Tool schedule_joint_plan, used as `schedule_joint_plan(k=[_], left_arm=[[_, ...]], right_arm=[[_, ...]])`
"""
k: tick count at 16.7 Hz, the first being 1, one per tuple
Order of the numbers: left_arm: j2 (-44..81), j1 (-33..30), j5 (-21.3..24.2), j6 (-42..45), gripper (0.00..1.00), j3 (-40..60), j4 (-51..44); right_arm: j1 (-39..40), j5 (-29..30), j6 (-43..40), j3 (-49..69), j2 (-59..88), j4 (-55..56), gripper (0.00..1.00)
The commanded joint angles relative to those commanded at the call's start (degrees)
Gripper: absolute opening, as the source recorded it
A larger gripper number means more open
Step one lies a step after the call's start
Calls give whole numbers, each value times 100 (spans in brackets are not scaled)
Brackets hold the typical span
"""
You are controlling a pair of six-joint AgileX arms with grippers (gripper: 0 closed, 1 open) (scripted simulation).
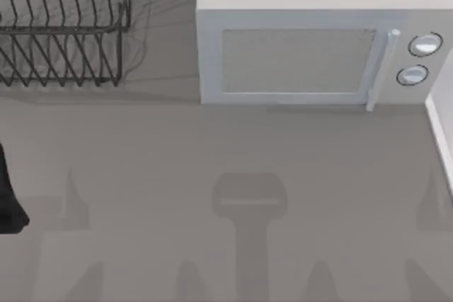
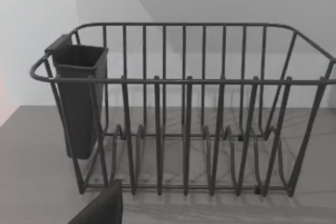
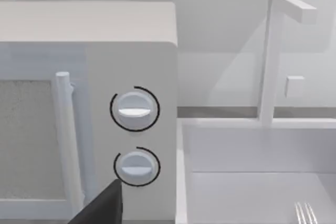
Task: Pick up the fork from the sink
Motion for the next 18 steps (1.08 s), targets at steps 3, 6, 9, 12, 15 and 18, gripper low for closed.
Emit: schedule_joint_plan(k=[3,6,9,12,15,18], left_arm=[[0,0,0,0,100,0,0],[0,0,0,0,100,0,0],[0,0,0,0,100,0,0],[0,0,0,0,100,0,0],[0,0,0,0,100,0,0],[0,0,0,0,100,0,0]], right_arm=[[0,0,0,0,0,0,100],[0,0,0,0,0,0,100],[-35,1,-33,286,304,-163,100],[-130,4,-120,1030,1091,-593,100],[-275,8,-251,2141,2265,-1238,100],[-460,14,-417,3544,3748,-2052,100]])
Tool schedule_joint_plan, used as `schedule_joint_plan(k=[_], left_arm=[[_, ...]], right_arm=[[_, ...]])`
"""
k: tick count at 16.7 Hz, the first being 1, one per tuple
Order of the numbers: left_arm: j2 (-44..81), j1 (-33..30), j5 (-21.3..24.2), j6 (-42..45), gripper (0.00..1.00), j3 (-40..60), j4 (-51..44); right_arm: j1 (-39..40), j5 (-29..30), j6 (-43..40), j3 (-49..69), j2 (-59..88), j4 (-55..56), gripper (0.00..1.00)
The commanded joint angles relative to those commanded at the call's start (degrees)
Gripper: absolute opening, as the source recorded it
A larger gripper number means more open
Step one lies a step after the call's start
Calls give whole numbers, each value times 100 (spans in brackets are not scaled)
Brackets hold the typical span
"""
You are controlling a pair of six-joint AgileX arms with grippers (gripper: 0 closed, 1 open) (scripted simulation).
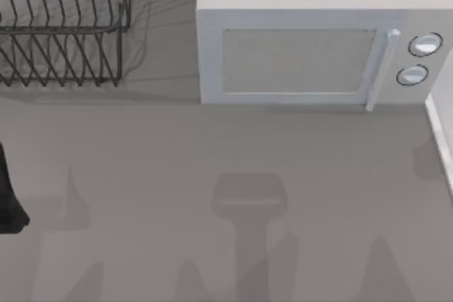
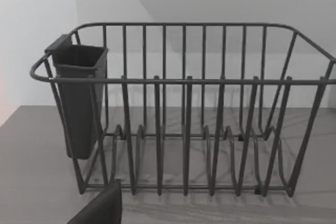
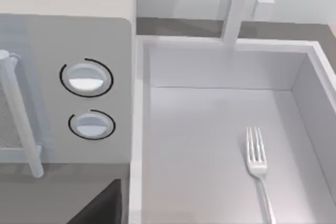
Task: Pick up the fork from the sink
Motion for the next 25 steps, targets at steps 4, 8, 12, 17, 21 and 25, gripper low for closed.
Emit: schedule_joint_plan(k=[4,8,12,17,21,25], left_arm=[[0,0,0,0,100,0,0],[0,0,0,0,100,0,0],[0,0,0,0,100,0,0],[0,0,0,0,100,0,0],[0,0,0,0,100,0,0],[0,0,0,0,100,0,0]], right_arm=[[-282,9,-255,2151,2288,-1249,100],[-577,16,-526,4420,4713,-2566,100],[-857,22,-789,6595,7040,-3831,100],[-1142,27,-1061,8850,9459,-5139,100],[-1288,29,-1200,10006,10708,-5809,100],[-1334,30,-1242,10358,11089,-6013,100]])
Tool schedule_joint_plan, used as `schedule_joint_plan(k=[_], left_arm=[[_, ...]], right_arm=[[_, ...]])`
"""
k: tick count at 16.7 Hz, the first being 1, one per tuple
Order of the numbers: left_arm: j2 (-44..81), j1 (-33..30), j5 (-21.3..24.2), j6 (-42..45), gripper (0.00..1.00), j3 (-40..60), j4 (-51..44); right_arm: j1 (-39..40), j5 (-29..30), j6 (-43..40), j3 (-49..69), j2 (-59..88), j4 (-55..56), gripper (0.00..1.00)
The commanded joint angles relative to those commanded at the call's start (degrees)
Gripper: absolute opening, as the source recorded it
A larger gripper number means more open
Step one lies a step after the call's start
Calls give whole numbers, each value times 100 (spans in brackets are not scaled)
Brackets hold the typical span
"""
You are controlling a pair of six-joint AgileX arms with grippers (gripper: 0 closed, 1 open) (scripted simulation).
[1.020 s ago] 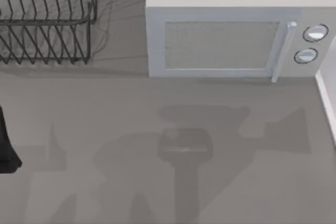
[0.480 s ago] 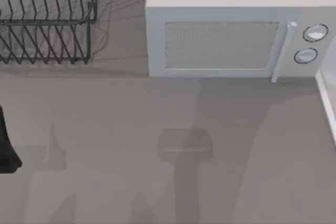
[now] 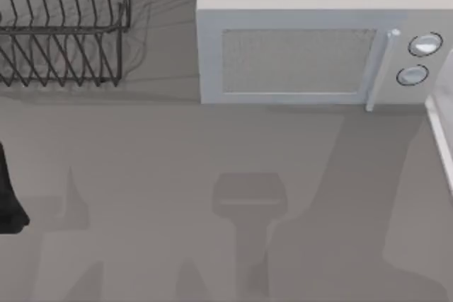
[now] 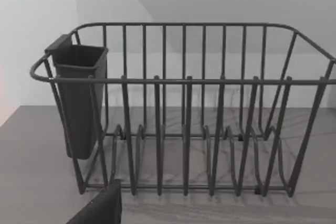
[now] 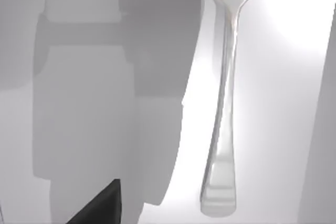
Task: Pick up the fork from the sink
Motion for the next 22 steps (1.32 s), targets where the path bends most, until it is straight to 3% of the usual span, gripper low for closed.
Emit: schedule_joint_plan(k=[6,16,22], left_arm=[[0,0,0,0,100,0,0],[0,0,0,0,100,0,0],[0,0,0,0,100,0,0]], right_arm=[[33,1,5,-90,36,99,100],[10,11,13,-1665,759,2467,100],[7,12,13,-1801,828,2629,100]])
